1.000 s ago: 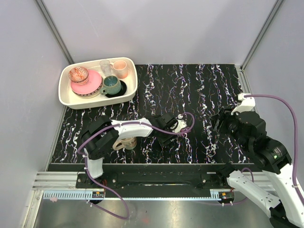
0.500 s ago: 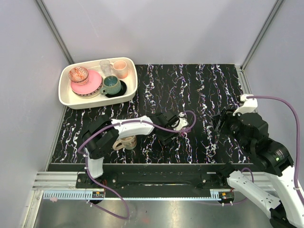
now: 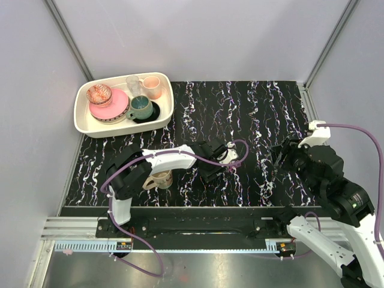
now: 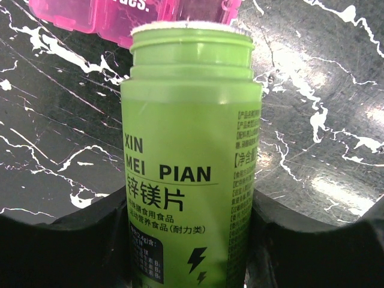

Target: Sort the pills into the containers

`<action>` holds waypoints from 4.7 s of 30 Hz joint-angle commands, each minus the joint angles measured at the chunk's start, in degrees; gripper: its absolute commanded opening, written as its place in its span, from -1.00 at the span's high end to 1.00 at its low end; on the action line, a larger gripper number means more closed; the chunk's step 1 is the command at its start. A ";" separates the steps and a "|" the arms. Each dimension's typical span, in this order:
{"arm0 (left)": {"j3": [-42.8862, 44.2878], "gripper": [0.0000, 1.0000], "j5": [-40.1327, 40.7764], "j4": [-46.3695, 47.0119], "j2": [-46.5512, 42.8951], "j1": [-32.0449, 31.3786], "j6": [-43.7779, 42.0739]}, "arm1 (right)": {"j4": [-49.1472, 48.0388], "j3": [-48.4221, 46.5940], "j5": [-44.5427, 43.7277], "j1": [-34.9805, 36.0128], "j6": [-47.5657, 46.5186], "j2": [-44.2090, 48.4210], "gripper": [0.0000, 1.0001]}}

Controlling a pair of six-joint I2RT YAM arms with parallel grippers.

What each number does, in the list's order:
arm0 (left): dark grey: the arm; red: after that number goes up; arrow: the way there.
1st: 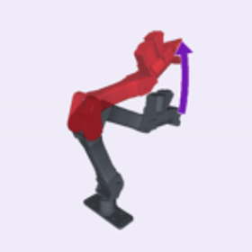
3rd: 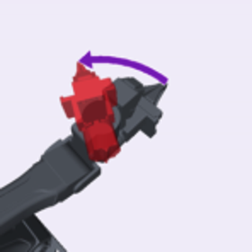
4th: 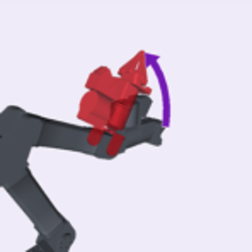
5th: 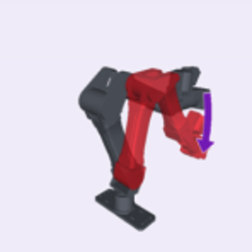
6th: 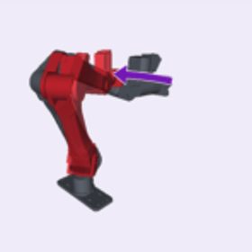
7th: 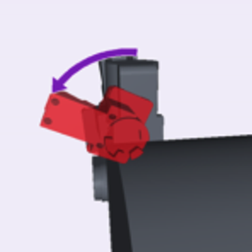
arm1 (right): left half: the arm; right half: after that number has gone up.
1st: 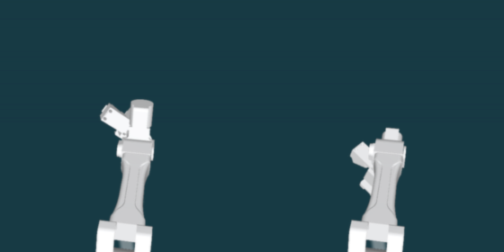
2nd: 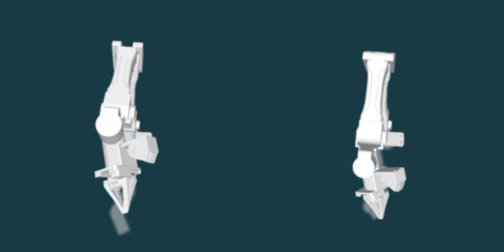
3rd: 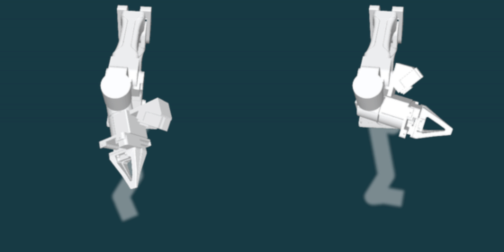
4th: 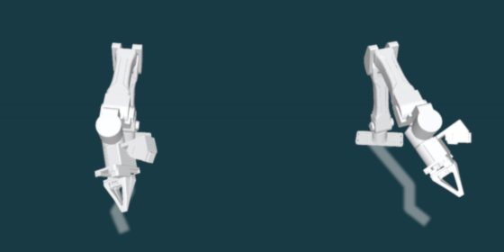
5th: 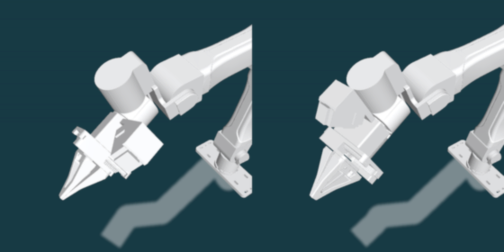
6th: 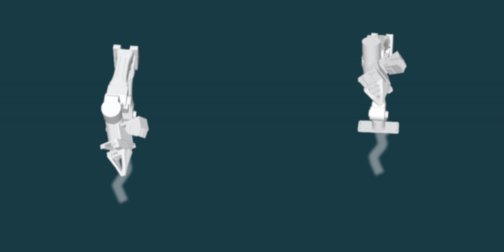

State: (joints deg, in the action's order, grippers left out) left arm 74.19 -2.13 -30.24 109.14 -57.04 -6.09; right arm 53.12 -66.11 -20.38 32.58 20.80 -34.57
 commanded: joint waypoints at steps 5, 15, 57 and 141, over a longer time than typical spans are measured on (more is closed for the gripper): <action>3.68 1.00 0.11 -0.52 0.81 0.61 -1.21 | -0.48 -1.66 -2.82 -0.15 0.47 1.43 1.00; 5.70 1.00 -0.24 -2.37 1.86 0.52 -1.73 | -0.65 -1.83 -7.91 -0.15 3.02 3.63 1.00; 11.59 1.00 -0.07 -9.57 4.41 0.70 -3.58 | -0.48 -0.87 -12.58 -0.15 3.64 7.41 1.00; 21.96 1.00 2.66 -23.37 9.86 0.79 -7.89 | -0.30 0.54 -12.58 -0.15 3.64 8.20 1.00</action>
State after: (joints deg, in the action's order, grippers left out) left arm 92.92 -0.56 -53.10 118.39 -56.55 -13.34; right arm 53.19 -65.52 -31.03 32.56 24.25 -26.79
